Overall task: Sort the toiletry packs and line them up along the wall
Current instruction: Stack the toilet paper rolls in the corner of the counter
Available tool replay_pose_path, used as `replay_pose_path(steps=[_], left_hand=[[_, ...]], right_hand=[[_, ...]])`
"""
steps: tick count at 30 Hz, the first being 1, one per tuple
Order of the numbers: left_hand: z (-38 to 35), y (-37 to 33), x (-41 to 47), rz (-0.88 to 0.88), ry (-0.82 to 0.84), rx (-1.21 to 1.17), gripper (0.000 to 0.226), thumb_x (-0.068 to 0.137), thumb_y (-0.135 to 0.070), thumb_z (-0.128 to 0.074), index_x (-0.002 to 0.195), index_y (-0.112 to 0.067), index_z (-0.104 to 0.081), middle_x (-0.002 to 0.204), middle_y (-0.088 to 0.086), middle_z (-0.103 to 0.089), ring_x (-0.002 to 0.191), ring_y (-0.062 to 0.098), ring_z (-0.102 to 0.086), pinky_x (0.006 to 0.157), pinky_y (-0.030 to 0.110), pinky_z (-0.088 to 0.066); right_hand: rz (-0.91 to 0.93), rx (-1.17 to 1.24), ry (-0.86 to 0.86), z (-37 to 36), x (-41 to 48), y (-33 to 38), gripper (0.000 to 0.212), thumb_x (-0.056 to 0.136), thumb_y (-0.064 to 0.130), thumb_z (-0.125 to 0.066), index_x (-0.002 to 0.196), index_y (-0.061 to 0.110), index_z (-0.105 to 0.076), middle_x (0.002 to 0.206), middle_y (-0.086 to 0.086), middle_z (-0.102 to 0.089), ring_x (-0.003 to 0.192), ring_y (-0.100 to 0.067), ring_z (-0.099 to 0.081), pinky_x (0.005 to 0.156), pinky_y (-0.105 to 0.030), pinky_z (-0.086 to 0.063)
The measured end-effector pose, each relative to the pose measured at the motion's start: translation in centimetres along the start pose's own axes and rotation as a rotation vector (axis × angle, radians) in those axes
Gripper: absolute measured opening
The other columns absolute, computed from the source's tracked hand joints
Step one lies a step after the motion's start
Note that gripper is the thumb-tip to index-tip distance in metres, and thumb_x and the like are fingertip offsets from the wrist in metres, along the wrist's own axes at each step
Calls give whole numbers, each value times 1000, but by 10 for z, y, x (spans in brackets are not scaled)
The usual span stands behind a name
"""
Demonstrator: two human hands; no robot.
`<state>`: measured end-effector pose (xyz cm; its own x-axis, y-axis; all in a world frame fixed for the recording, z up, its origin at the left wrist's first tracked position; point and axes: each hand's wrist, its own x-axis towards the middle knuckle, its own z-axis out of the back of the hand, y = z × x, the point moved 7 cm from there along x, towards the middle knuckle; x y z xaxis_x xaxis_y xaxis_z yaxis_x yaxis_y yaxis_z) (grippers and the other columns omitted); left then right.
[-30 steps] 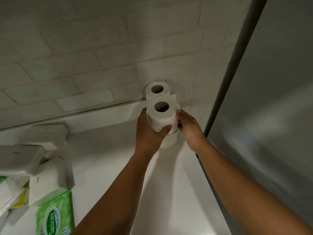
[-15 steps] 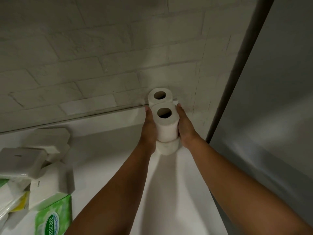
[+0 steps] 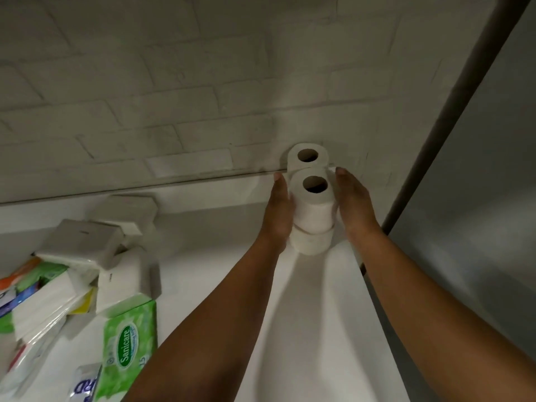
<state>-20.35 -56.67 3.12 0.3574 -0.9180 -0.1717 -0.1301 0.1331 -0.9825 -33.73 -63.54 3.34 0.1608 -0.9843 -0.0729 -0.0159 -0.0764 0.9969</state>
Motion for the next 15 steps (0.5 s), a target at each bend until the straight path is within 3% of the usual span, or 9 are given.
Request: replay_pose_path(steps=[2, 4, 8, 11, 15], left_hand=[[15, -2, -10, -35, -32, 87, 54, 104, -58, -19, 148, -32, -37, 141, -19, -49, 129, -3, -46, 106, 14, -33], [34, -6, -22, -69, -82, 176, 57, 104, -56, -25, 153, -29, -31, 157, -11, -36, 143, 7, -32, 110, 22, -24], [73, -18, -49, -142, -172, 264, 50, 102, -54, -38, 146, -31, -43, 148, -13, -46, 126, 0, -43, 94, 8, -28], [108, -24, -71, -208, -237, 306, 41, 101, -47, -47, 137, -29, -54, 140, -13, -55, 123, 0, -50, 91, 4, -33], [159, -18, -101, -253, -274, 344, 34, 99, -43, -56, 128, -27, -60, 130, -10, -63, 122, 7, -56, 103, 23, -44]], right_hand=[[97, -101, -30, 1, -10, 14, 28, 98, 38, -52, 124, 30, -62, 123, 12, -64, 114, -6, -59, 100, -27, -45], [196, -230, -56, 0, -23, 27, 40, 97, 38, -55, 135, 28, -54, 137, 8, -57, 124, -8, -53, 107, -28, -41], [511, -337, -75, -26, -68, 60, 34, 95, 19, -59, 129, 20, -59, 134, 8, -58, 116, 12, -51, 100, -7, -38], [674, -349, -6, -59, -103, 65, 28, 93, 15, -61, 121, 15, -64, 131, 4, -61, 121, -1, -55, 103, -14, -41], [669, -343, 125, -113, -135, 46, 25, 93, 10, -62, 117, 10, -65, 129, 2, -63, 125, -5, -54, 107, -16, -37]])
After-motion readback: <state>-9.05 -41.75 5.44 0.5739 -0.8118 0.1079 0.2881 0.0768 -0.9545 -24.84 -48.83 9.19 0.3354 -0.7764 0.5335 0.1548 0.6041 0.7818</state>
